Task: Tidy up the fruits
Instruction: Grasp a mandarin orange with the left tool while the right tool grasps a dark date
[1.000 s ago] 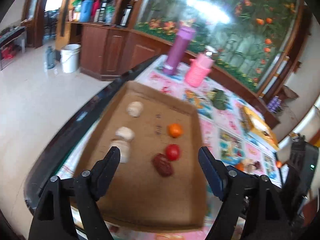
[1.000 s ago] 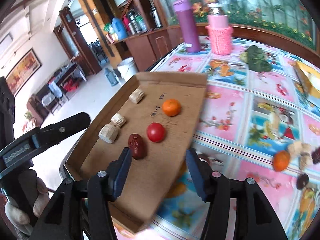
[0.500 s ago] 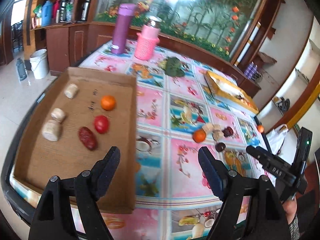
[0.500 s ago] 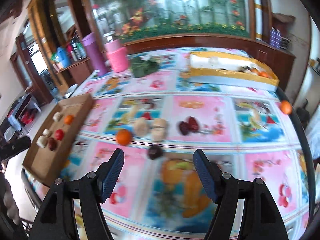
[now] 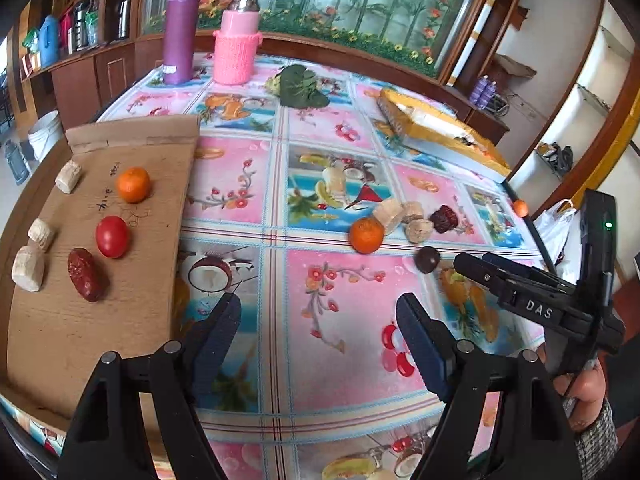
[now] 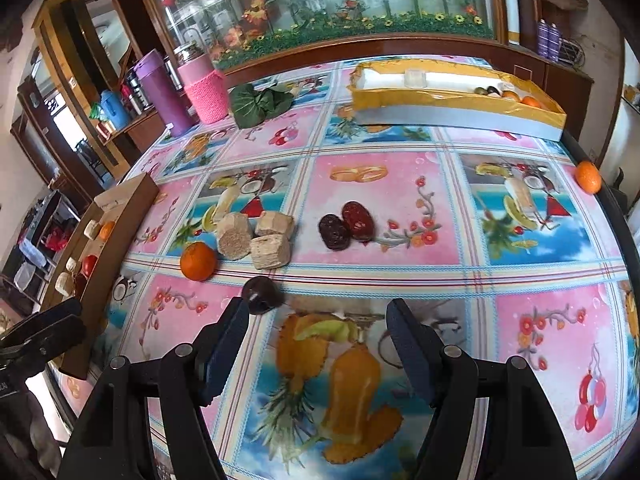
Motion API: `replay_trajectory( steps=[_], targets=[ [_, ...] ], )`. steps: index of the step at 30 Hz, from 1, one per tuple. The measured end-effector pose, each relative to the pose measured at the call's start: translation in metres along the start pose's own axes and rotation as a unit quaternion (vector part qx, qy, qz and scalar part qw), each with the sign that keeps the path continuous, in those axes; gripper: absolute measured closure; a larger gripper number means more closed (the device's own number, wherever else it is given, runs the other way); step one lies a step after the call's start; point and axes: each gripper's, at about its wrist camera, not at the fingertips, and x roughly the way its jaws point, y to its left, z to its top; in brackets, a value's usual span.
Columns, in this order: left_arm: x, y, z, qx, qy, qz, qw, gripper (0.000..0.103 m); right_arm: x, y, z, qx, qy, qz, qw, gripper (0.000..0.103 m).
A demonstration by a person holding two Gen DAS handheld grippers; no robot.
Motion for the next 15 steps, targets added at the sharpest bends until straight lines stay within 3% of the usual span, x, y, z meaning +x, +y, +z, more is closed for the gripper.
replay_trajectory(
  steps=[3,6,10,12,15],
  targets=[
    [0.010,0.009,0.006,-0.020,0.013,-0.002,0.9997,0.024,0.015,0.019,0.004,-0.035,0.012,0.002,0.999,0.053],
    [0.012,0.014,0.015,-0.024,0.006,0.009,0.9997,0.024,0.030,0.031,0.006,-0.052,0.025,0.011,0.998,0.060],
    [0.019,0.007,0.029,-0.011,0.002,0.010,0.9999,0.032,0.040,0.040,0.006,-0.067,0.030,0.014,0.997,0.068],
    [0.028,-0.001,0.034,0.001,0.008,0.007,0.9999,0.036,0.040,0.040,0.006,-0.072,0.027,0.007,0.997,0.077],
    [0.047,-0.017,0.038,0.027,0.016,0.004,0.9995,0.041,0.036,0.030,0.006,-0.057,0.030,0.019,0.998,0.077]
  ],
)
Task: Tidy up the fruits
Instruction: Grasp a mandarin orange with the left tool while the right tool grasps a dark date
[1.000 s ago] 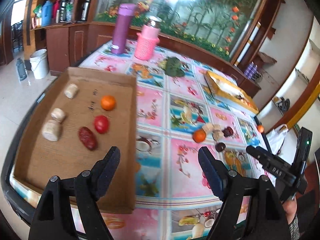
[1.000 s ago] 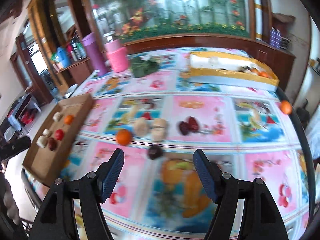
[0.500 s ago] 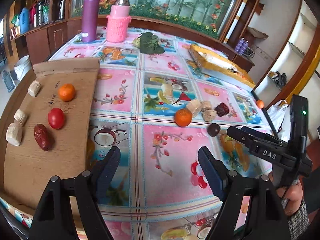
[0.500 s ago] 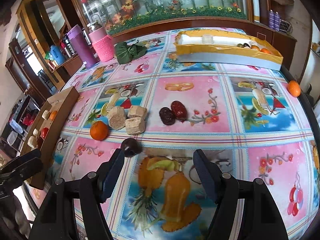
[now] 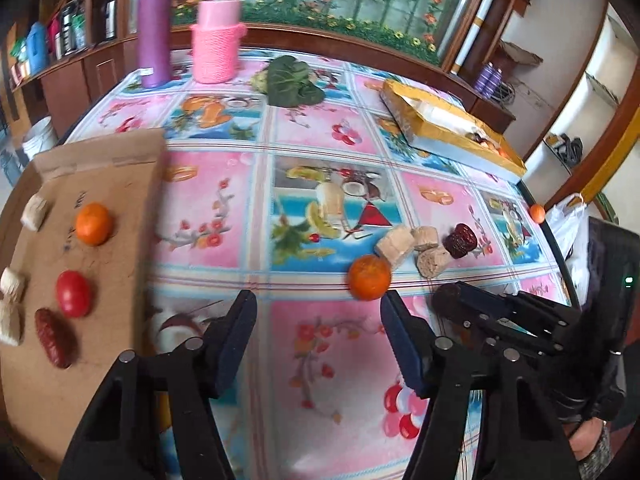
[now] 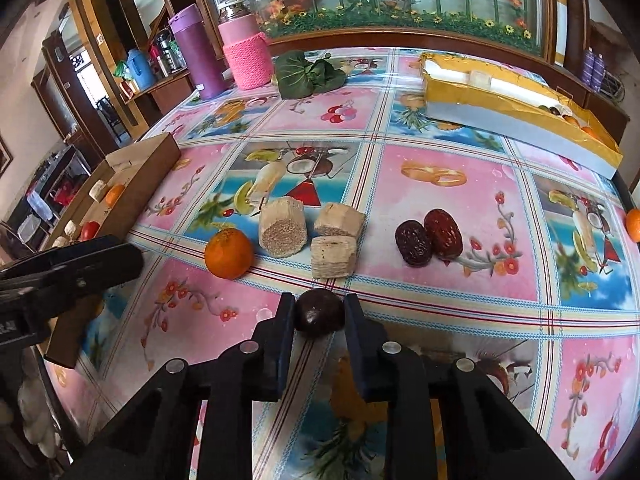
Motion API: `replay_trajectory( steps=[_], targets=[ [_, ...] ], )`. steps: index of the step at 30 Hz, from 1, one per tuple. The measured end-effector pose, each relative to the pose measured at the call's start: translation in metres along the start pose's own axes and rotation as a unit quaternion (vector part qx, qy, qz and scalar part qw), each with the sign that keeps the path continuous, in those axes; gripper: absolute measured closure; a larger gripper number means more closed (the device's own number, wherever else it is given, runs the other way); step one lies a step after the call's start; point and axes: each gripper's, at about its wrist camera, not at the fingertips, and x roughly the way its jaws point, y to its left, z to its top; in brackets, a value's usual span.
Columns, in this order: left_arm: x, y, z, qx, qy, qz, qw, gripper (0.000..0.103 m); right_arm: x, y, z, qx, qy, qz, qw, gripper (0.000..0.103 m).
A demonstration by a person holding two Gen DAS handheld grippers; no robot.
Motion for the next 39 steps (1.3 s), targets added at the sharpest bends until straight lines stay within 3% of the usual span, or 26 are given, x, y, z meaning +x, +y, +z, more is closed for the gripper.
replay_trajectory(
  steps=[3,7,11,12,20,27,32,39],
  targets=[
    [0.022,-0.014,0.003,0.020,0.010,-0.003,0.9997,0.044,-0.008,-0.012,-0.003,0.010,-0.002,-0.012,1.000,0.077],
    [0.044,-0.024,0.007,0.033,0.023,-0.011,0.9991,0.057,-0.016,-0.034,-0.008,0.029,-0.001,-0.022,0.999,0.077],
    [0.051,-0.033,0.008,0.053,0.015,-0.006,0.9985,0.066,-0.020,-0.039,-0.012,0.029,-0.004,-0.018,0.999,0.077],
    [0.051,-0.034,0.007,0.055,0.017,-0.011,0.9983,0.075,-0.020,-0.038,-0.013,0.026,-0.005,-0.021,0.999,0.076],
    [0.033,-0.024,-0.002,0.034,0.019,-0.025,0.9989,0.076,-0.019,-0.033,-0.013,0.024,-0.010,-0.032,0.999,0.077],
    [-0.016,0.011,-0.018,-0.023,-0.009,-0.047,0.9986,0.075,-0.031,-0.014,-0.016,0.025,-0.021,-0.014,0.999,0.077],
    [-0.057,0.065,-0.026,-0.064,-0.043,0.007,0.9970,0.075,-0.041,0.028,-0.013,0.004,-0.031,0.018,0.999,0.077],
    [-0.102,0.155,-0.048,-0.131,-0.075,0.105,0.9830,0.075,-0.036,0.125,-0.003,-0.063,-0.027,0.085,0.994,0.077]
  ],
)
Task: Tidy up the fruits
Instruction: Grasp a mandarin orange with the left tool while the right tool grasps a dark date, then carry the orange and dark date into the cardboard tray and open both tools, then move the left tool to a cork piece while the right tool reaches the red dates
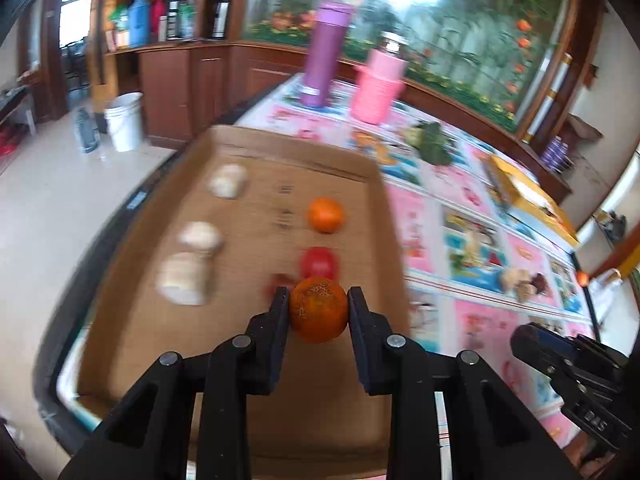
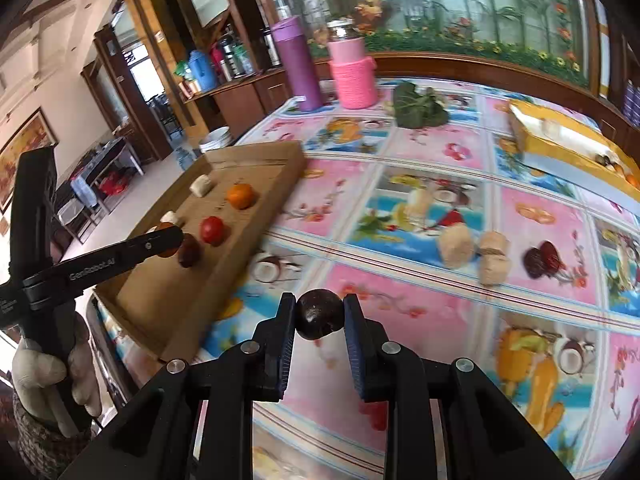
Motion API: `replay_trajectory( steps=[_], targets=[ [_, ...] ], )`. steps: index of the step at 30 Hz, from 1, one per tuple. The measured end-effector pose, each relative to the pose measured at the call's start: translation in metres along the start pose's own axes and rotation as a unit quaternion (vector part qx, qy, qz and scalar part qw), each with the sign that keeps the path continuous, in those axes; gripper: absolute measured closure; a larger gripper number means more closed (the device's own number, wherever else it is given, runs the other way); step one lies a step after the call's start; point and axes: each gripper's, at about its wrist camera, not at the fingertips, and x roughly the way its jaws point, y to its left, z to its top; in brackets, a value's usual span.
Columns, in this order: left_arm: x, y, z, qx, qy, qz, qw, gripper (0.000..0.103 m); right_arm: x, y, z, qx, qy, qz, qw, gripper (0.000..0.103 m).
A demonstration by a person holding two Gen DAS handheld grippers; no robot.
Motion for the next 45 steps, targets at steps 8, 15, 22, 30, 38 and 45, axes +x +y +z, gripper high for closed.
replay_trajectory(
  steps=[8,15,22,30,38,45],
  targets=[
    [0.004,0.051,-0.009,-0.026,0.012,0.030,0.9991,0.075,0.047,0.105,0.007,-0.091,0.030,0.041,0.995,0.076],
    [0.008,0.067,-0.014,-0.045,0.017,0.018,0.9987,0.074,0.093,0.139,0.002,-0.120,0.066,0.029,0.990,0.076],
    [-0.006,0.074,-0.012,-0.063,-0.006,0.004,0.9980,0.050,0.107,0.149,0.001,-0.128,0.070,0.020,0.989,0.074],
    [-0.037,0.060,-0.010,-0.052,-0.059,0.004,0.9969,0.026,0.080,0.146,0.003,-0.120,0.025,0.012,0.992,0.052],
    [-0.048,0.003,-0.015,0.027,-0.069,0.035,0.9967,0.026,0.035,0.093,-0.008,-0.035,-0.013,0.006,0.999,0.044],
    [-0.048,-0.047,-0.024,0.085,-0.062,0.031,0.9940,0.026,0.002,0.032,-0.025,0.059,-0.035,-0.002,0.998,0.040]
  ],
)
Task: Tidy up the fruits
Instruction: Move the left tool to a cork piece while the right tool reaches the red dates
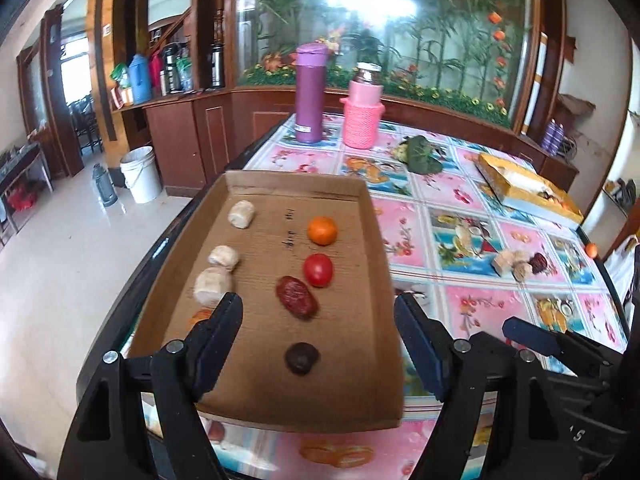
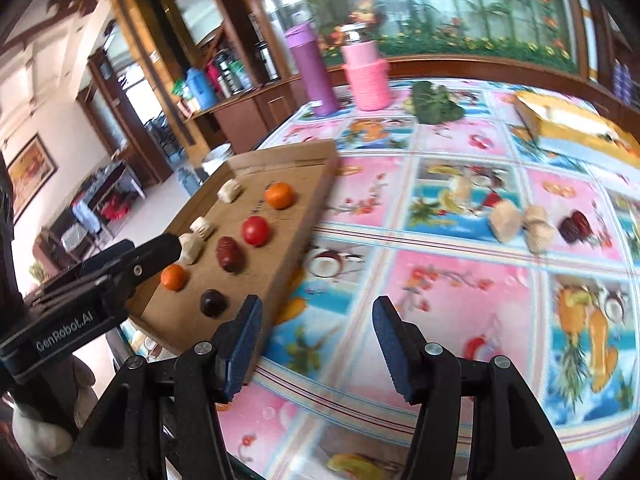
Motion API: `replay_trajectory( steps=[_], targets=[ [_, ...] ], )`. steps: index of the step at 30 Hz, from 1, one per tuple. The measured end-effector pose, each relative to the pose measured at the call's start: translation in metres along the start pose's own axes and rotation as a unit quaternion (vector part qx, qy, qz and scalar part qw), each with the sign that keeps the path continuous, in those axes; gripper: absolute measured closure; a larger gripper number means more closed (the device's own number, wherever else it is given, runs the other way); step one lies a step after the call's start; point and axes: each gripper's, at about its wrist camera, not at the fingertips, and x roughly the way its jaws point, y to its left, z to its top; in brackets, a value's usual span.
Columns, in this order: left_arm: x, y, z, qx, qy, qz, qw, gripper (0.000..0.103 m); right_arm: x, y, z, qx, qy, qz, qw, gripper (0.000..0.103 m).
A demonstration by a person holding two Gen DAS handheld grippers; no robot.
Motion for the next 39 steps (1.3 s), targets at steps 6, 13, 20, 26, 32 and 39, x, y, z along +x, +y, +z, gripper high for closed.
replay_trajectory(
  steps=[6,13,20,26,32,39],
  targets=[
    [0.001,-0.029,-0.001,0.031,0.009,-0.004,0.9995,0.026,-0.016,-0.033,-0.009,0.049,-0.011,-0.003,0.999,0.038],
    [0.006,-0.059,-0.003,0.059,0.023,-0.013,0.9979,0.026,-0.022,-0.060,-0.015,0.081,-0.017,0.000,0.997,0.037],
    [0.017,-0.083,-0.005,0.077,0.041,-0.019,0.9960,0.026,-0.028,-0.078,-0.017,0.094,-0.022,-0.001,0.995,0.034],
    [0.032,-0.096,-0.009,0.083,0.065,-0.046,0.9934,0.026,-0.030,-0.098,-0.019,0.105,-0.012,-0.011,0.994,0.033],
    [0.044,-0.108,-0.014,0.087,0.079,-0.082,0.9896,0.026,-0.042,-0.134,-0.013,0.101,0.001,-0.058,0.993,0.034],
    [0.067,-0.117,-0.023,0.082,0.116,-0.109,0.9838,0.026,-0.042,-0.184,0.026,0.100,0.002,-0.132,0.986,0.034]
  ],
)
